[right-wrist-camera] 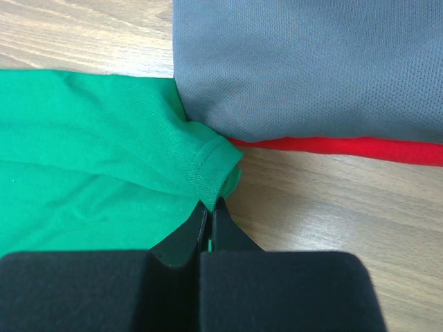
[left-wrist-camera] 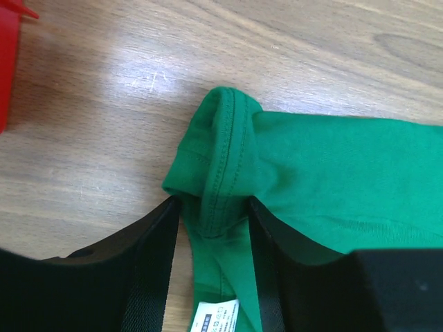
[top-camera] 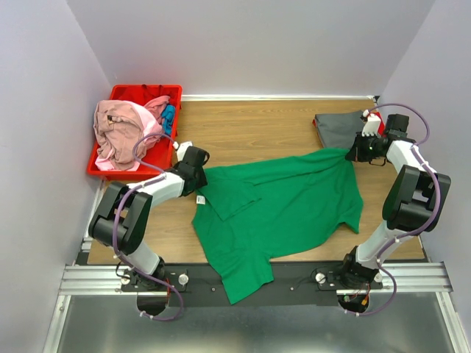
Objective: Fold and stack the t-shirts
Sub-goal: Fold the tshirt
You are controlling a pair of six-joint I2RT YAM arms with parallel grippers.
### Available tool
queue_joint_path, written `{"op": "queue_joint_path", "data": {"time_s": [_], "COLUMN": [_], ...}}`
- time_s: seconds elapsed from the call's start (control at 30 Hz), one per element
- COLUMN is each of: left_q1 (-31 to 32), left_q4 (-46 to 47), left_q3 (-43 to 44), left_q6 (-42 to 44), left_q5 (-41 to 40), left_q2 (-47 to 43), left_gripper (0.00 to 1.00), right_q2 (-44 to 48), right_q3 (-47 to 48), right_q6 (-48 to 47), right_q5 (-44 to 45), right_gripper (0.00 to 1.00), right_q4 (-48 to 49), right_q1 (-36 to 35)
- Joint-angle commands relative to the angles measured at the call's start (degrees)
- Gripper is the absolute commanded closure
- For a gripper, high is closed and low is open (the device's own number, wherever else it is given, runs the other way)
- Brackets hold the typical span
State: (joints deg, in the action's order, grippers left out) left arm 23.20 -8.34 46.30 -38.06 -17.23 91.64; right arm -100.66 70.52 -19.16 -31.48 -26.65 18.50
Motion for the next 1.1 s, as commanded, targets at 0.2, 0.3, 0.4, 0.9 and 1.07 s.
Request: {"op": "queue_joint_path", "data": {"time_s": [0.2,0.3,0.4,0.9,1.07], "left_q1": [-0.4,-0.5,-0.5,-4.8,-6.7], "left_q4": [0.8,0.9,0.7,-0.4,-1.4], "left_q3": [-3.0,-3.1,-3.3,-11.5,-12.8], "left_q6": [-1.4,-1.1,-0.8,-4.4,-4.3], "left_q5": [-1.1,-0.9,-0.4,1.1,1.1], "left_q2": [0.6,0.2,-0.8,-13.3,-17.2], "left_gripper": [0.76,0.85,1.00,1.00,1.00], "right_q2": [-0.6,-0.7,-0.6,-1.2,-2.5], "right_q3": [-0.9,-0.9,-0.9,-0.2,1.3], "right_q6": [-0.6,-0.6,-0.7,-0.4,-0.3], "right_q5": [-1.9,-2.1,-2.4,-6.2,-7.2], "right_gripper": [0.98,0.98,0.97,0.97,0.97], "right_q4": [0.5,0.5,0.5,0.4,0.1], "right_q1": [0.5,0.5,0.5,0.3,-0.6]}}
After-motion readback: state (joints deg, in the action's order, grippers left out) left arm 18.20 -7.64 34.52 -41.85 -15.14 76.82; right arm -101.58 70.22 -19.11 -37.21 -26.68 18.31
